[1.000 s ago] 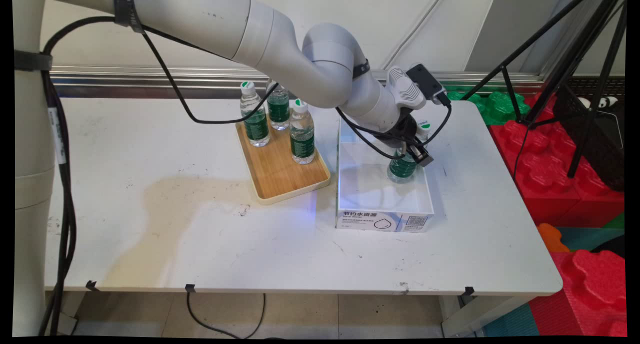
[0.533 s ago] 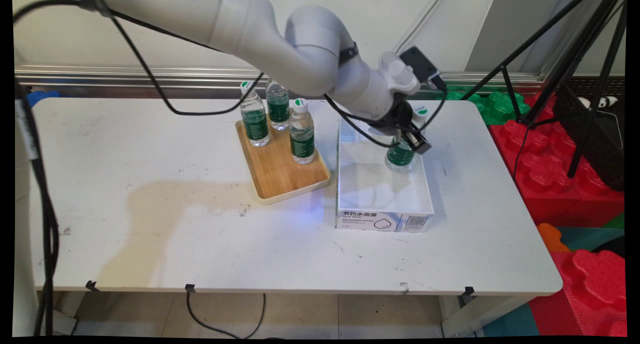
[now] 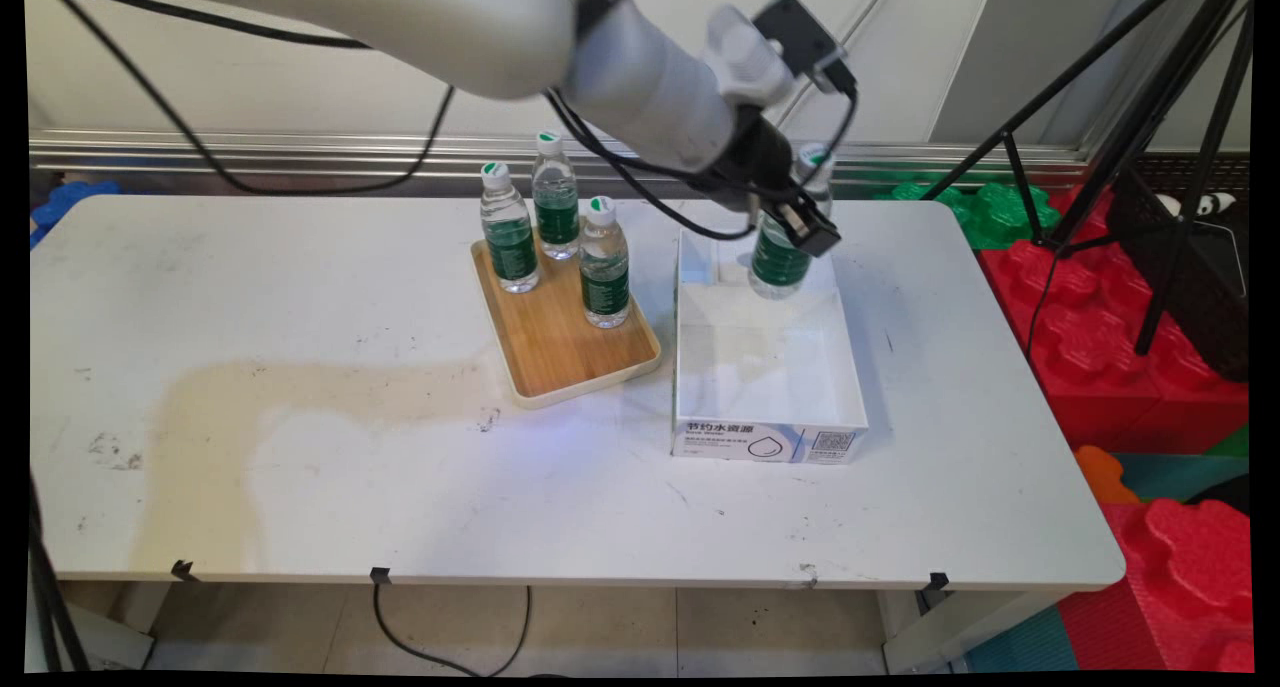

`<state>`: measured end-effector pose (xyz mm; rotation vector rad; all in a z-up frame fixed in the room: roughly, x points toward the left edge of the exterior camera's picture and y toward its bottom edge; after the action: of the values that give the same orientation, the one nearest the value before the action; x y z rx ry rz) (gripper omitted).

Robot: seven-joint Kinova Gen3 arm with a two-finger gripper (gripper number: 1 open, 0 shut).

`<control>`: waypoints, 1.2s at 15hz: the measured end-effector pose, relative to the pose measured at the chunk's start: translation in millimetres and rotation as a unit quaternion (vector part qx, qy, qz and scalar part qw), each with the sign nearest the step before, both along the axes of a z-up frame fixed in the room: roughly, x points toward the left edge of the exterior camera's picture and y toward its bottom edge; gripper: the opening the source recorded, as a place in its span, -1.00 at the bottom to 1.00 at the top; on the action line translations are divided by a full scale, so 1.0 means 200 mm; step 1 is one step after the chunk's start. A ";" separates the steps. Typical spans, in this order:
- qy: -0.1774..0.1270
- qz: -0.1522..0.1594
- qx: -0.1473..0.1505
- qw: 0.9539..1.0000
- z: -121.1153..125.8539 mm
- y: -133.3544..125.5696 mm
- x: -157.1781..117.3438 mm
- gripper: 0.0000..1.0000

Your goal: Place the picked object on the tray

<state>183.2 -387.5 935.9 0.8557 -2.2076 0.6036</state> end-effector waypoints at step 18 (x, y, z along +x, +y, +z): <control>-0.008 0.018 0.034 0.999 0.27 0.52 0.67 -1.00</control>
<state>317.9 -282.6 989.8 0.9315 -2.2422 0.5572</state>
